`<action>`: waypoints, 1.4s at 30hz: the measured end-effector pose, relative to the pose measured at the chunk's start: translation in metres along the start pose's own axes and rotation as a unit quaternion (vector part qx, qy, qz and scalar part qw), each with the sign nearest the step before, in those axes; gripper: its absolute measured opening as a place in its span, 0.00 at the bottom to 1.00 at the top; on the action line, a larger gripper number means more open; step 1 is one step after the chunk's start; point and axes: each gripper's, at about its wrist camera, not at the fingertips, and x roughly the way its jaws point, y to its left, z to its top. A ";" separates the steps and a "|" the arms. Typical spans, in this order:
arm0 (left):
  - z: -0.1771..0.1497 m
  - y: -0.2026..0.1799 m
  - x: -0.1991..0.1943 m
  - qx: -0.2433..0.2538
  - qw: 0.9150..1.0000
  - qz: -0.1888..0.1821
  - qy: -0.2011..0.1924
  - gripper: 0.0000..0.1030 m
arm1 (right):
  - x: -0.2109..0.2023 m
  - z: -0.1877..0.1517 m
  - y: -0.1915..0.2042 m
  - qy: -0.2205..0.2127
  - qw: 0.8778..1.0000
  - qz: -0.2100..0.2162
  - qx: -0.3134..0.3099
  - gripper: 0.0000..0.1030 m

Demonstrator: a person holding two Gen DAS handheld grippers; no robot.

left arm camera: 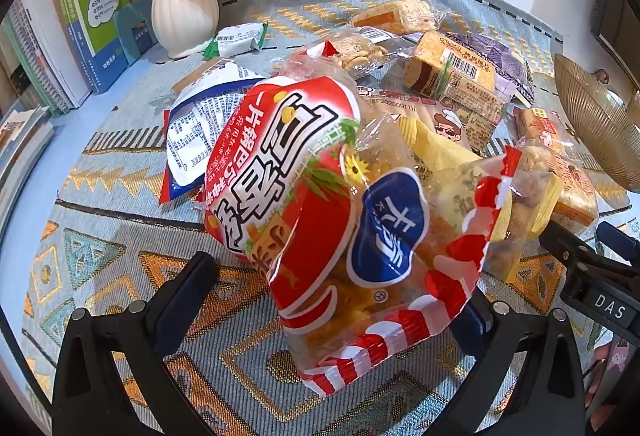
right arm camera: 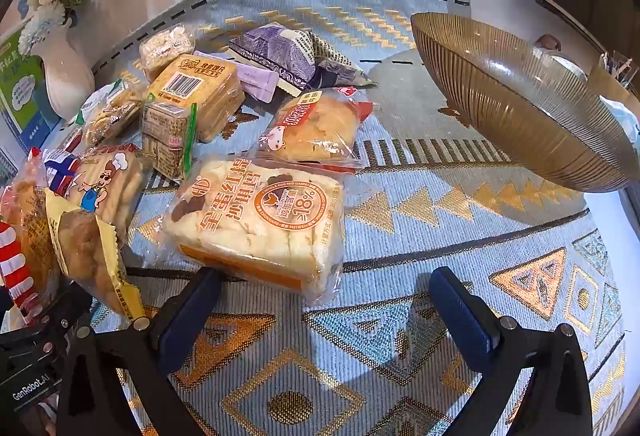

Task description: Organize snacks

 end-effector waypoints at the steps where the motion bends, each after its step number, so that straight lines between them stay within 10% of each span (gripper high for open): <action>1: 0.000 0.000 0.000 0.000 1.000 0.000 0.000 1.00 | 0.000 0.000 0.000 0.000 1.000 0.000 0.000 1.00; 42: 0.000 0.000 -0.001 -0.001 1.000 0.000 0.000 1.00 | 0.000 0.000 0.000 0.003 1.000 0.002 0.001 1.00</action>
